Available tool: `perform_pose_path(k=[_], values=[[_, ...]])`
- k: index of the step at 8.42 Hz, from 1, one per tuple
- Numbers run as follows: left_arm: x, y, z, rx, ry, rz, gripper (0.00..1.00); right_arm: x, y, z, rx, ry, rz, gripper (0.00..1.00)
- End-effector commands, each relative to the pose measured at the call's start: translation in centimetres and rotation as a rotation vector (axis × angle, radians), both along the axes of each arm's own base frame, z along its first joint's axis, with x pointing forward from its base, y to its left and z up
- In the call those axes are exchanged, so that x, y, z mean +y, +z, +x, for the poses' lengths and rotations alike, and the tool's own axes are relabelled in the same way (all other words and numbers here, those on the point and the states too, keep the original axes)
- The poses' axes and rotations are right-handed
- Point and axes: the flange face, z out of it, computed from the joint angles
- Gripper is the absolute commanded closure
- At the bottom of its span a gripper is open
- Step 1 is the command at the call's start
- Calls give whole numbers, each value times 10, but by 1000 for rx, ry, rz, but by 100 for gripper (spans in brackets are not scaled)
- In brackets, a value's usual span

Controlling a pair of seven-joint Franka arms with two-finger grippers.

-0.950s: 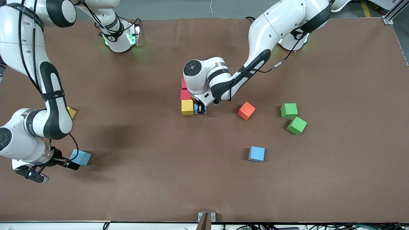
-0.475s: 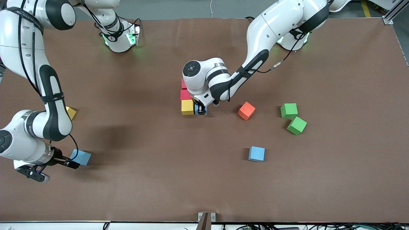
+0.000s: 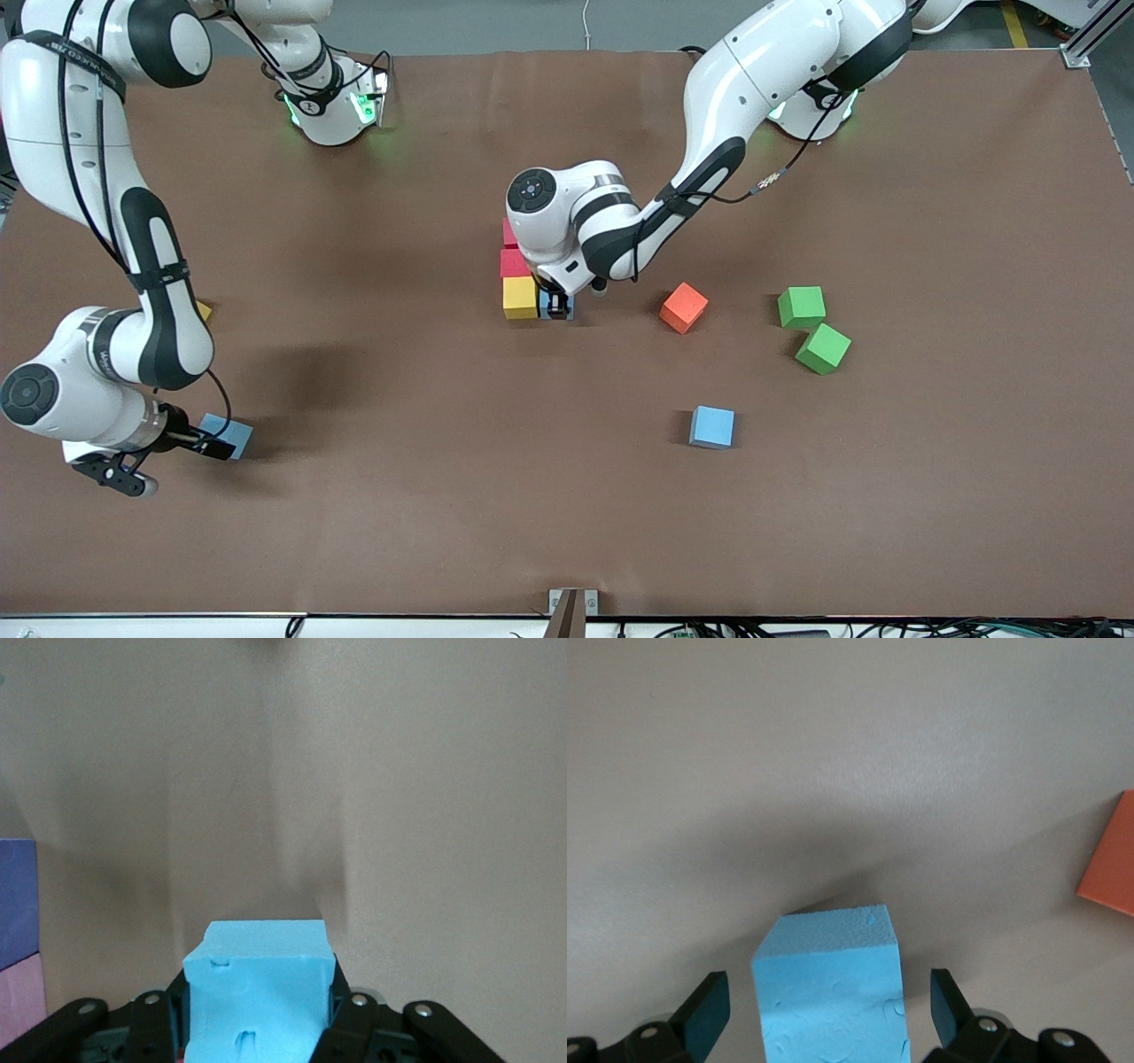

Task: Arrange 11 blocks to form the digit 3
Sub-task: 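Grasp another light blue cube with the right gripper while the left gripper hovers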

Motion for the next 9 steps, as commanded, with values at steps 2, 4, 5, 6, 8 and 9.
perform_pose_path(k=[2, 4, 5, 6, 8, 9], values=[[-10, 1, -4, -20, 96, -24, 72, 3, -9, -10, 14, 8, 1, 13], [-11, 1, -5, -18, 95, -27, 72, 5, -12, -12, 27, 20, 2, 86], [-11, 0, -5, -18, 95, -25, 72, 5, -9, -12, 26, 56, -1, 98], [-11, 1, -5, -21, 94, -31, 69, 3, -5, -11, 22, 83, -1, 100], [-12, -4, -6, -18, 93, -34, 40, 8, 9, -7, 10, 118, -4, 100], [-11, -5, -6, -16, 92, -32, 23, 15, 18, -6, 14, 125, 2, 100]])
